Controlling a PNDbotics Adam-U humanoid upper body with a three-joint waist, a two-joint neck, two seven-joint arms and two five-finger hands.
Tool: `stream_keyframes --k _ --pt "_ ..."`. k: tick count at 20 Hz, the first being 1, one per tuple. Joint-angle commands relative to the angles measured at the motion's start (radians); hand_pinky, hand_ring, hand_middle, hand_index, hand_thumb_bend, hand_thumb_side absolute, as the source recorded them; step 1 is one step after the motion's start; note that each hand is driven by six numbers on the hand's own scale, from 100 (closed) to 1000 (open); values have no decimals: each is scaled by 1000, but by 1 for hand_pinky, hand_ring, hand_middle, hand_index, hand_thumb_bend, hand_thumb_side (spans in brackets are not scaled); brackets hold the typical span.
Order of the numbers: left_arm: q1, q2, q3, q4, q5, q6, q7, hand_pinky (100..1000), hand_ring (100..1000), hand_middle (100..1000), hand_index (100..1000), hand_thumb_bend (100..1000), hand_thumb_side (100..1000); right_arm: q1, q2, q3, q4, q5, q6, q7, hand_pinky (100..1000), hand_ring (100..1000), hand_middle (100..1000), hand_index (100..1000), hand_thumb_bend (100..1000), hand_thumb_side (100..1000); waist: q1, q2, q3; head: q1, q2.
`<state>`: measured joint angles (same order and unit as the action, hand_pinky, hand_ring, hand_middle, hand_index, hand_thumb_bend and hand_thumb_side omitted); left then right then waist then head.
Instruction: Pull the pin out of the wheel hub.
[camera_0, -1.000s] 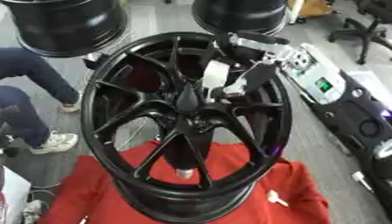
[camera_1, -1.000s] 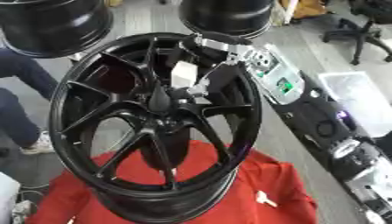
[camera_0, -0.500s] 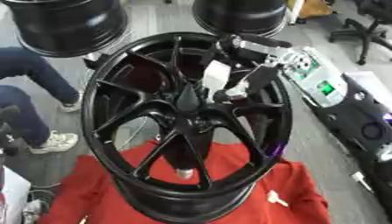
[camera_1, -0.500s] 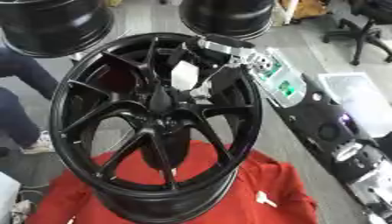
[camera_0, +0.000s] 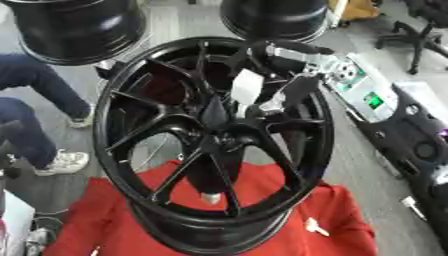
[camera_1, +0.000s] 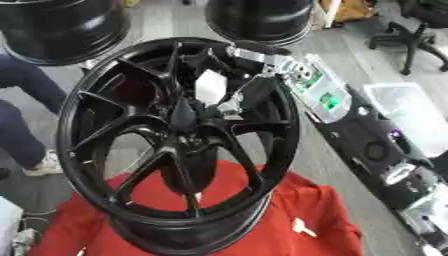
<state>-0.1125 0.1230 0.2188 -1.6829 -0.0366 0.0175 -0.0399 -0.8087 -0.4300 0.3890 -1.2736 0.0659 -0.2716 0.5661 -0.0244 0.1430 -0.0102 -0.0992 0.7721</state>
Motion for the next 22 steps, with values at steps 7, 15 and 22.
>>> stream_keyframes --k 7,15,22 --pt "-6 10 -2 -14 -2 0 -1 695 956 776 687 231 861 -12 -26 -14 11 10 -2 -5 806 753 679 784 551 293 1 -12 1 -1 -2" --pt "-6 9 -1 -14 -2 0 -1 695 955 776 687 232 861 -12 -26 -25 42 25 -11 -19 799 740 639 750 526 278 1 -12 1 0 -2" --pt "-5 9 -1 -14 -3 0 -1 695 954 776 687 231 861 -12 -24 -32 60 31 -16 -32 792 721 592 711 486 262 1 -12 1 1 -2"
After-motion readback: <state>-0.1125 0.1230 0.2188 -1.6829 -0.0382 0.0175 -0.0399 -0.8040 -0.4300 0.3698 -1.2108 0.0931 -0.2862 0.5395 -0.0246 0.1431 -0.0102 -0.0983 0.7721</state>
